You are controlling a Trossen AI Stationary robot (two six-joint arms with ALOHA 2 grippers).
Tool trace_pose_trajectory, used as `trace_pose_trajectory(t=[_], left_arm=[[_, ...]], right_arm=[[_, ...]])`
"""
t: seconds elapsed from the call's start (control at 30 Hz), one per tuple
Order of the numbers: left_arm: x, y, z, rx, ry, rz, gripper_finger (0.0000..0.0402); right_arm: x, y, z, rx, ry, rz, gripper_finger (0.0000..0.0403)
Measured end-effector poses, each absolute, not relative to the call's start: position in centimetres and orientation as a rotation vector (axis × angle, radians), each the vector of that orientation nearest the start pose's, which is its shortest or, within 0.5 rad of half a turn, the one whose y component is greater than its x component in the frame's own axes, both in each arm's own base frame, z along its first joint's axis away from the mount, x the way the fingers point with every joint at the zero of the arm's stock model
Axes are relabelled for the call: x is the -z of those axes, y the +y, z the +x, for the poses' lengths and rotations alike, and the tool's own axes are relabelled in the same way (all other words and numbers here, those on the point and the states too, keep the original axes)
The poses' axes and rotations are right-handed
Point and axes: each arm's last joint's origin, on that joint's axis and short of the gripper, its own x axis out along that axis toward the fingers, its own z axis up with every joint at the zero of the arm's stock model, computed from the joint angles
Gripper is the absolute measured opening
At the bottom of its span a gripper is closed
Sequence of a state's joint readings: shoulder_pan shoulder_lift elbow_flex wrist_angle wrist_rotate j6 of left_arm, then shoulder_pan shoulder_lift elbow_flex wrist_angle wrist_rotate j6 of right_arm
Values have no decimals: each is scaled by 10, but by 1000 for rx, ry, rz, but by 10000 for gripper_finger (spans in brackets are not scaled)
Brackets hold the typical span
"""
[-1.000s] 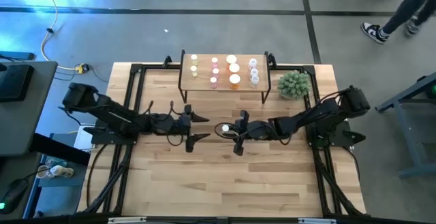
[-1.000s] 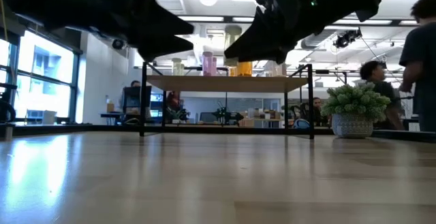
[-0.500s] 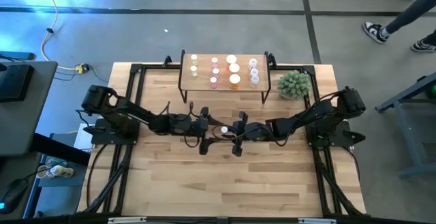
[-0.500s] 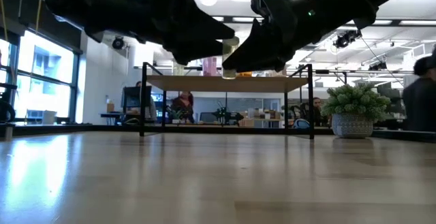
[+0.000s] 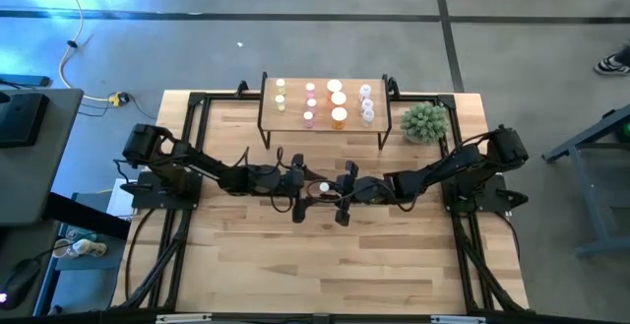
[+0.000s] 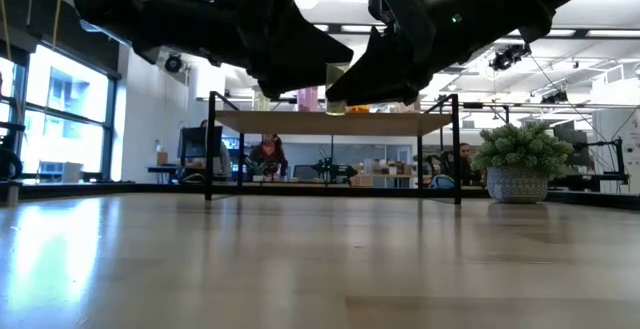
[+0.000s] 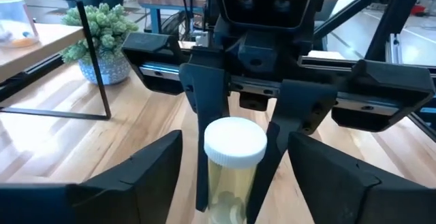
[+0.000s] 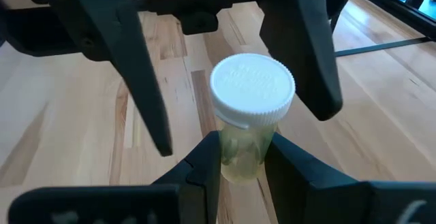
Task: Pick and place medicine bottles onto shelf by color
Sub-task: Put the green pill bottle aligned with the other green pill bottles on the shelf
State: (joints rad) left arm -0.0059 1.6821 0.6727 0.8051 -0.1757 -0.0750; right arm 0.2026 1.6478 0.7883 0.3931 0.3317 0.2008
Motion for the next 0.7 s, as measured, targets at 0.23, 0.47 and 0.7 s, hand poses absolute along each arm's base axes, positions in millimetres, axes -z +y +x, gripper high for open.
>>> trace_pose_trajectory(t=[0.23,0.47,0.7], left_arm=[[-171,3,325,-158,198,-58,203],[-171,2,325,-154,200,-36,155],[-171,2,325,-154,201,-32,115]], right_arm=[[-178,57,326,171,435,74,82],[-178,57,326,169,435,74,82],[-178,57,326,168,436,74,82]])
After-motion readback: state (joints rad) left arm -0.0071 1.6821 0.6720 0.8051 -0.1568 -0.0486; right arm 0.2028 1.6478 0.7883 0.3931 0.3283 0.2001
